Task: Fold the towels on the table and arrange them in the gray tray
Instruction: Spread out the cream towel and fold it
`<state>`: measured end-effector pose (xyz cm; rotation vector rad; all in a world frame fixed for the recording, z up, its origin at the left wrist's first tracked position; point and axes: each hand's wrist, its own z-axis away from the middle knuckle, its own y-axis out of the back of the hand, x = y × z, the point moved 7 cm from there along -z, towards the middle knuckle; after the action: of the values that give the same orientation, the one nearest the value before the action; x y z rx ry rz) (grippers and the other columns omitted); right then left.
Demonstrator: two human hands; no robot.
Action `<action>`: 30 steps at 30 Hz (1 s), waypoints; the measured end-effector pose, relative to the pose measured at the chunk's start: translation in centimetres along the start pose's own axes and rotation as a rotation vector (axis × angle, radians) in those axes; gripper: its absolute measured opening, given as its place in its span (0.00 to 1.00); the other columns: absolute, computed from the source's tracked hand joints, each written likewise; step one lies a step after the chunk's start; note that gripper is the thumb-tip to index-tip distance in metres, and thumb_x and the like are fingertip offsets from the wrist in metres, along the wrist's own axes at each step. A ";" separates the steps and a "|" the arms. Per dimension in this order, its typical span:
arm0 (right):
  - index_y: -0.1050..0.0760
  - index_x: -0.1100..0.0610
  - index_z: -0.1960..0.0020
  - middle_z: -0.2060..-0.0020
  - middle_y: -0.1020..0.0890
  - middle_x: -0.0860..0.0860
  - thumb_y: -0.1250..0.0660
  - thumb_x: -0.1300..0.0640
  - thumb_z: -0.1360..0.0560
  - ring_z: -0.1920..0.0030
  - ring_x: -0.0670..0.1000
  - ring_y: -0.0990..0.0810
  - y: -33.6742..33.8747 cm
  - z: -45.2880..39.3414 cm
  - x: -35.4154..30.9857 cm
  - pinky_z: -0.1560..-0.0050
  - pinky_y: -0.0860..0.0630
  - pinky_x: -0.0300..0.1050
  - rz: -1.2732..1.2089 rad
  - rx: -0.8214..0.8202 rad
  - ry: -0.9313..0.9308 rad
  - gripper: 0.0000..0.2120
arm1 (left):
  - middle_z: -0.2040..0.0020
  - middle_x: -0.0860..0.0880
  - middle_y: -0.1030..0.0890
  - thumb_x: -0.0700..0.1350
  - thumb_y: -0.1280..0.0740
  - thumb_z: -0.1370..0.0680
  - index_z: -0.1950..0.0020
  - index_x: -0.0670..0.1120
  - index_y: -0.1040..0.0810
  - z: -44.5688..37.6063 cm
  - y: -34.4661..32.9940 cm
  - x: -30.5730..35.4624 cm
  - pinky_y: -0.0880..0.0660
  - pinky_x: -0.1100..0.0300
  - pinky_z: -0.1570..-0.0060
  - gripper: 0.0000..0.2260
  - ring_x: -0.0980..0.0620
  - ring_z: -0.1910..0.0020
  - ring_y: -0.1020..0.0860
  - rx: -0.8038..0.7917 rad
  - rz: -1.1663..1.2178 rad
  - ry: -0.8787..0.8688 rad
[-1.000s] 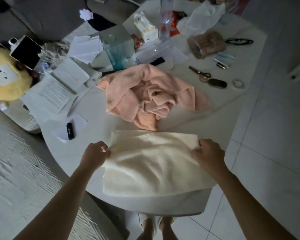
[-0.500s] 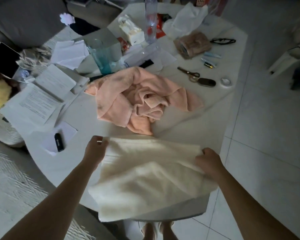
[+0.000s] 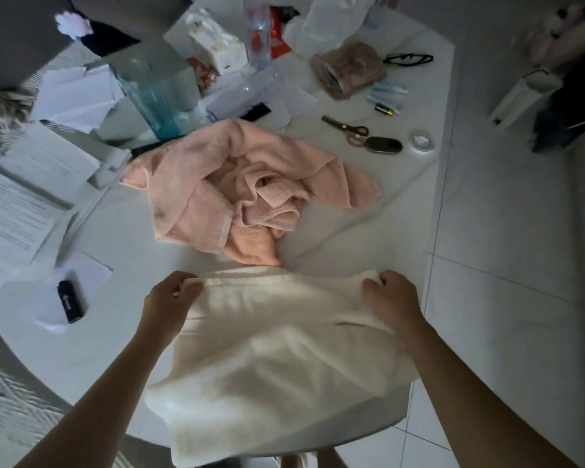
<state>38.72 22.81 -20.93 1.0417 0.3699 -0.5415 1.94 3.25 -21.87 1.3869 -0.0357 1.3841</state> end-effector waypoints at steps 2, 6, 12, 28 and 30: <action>0.28 0.60 0.62 0.66 0.23 0.51 0.35 0.54 0.27 0.64 0.54 0.25 -0.3 0.6 0.1 0.64 0.31 0.46 -0.068 -0.039 -0.011 0.10 | 0.61 0.57 0.16 0.51 0.32 0.24 0.56 0.56 0.19 0.4 0.6 0.2 0.27 0.61 0.58 0.03 0.58 0.58 0.20 0.000 0.034 -0.013; 0.19 0.54 0.51 0.57 0.16 0.50 0.31 0.55 0.27 0.55 0.51 0.17 -1.1 1.2 -0.8 0.52 0.22 0.50 -0.103 -0.260 0.075 0.06 | 0.61 0.60 0.18 0.54 0.34 0.25 0.55 0.55 0.20 1.4 2.5 -0.1 0.26 0.60 0.60 0.06 0.60 0.61 0.21 0.081 0.073 -0.057; 0.22 0.52 0.57 0.63 0.19 0.47 0.30 0.57 0.27 0.63 0.49 0.21 0.8 -2.9 -3.4 0.65 0.29 0.43 -0.182 0.023 0.229 0.02 | 0.62 0.56 0.17 0.46 0.33 0.22 0.52 0.55 0.19 0.2 2.4 -0.4 0.29 0.71 0.62 0.04 0.58 0.60 0.21 0.214 0.010 -0.094; 0.27 0.64 0.65 0.73 0.27 0.54 0.33 0.53 0.26 0.76 0.44 0.33 1.6 -4.2 -3.4 0.76 0.37 0.35 -0.116 0.261 0.261 0.16 | 0.54 0.44 0.22 0.42 0.39 0.21 0.49 0.43 0.25 -0.2 2.3 -0.2 0.32 0.53 0.53 0.05 0.44 0.55 0.27 0.375 -0.060 -0.089; 0.25 0.63 0.64 0.71 0.24 0.56 0.33 0.52 0.25 0.75 0.43 0.31 0.8 -4.6 -2.9 0.75 0.37 0.33 -0.146 0.209 0.265 0.15 | 0.57 0.48 0.21 0.45 0.38 0.22 0.50 0.48 0.24 -0.3 2.3 -0.8 0.32 0.54 0.54 0.04 0.44 0.56 0.25 0.390 0.009 -0.030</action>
<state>36.66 27.91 -20.91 1.3004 0.6373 -0.5827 -0.06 2.12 -21.11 1.7292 0.2191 1.4268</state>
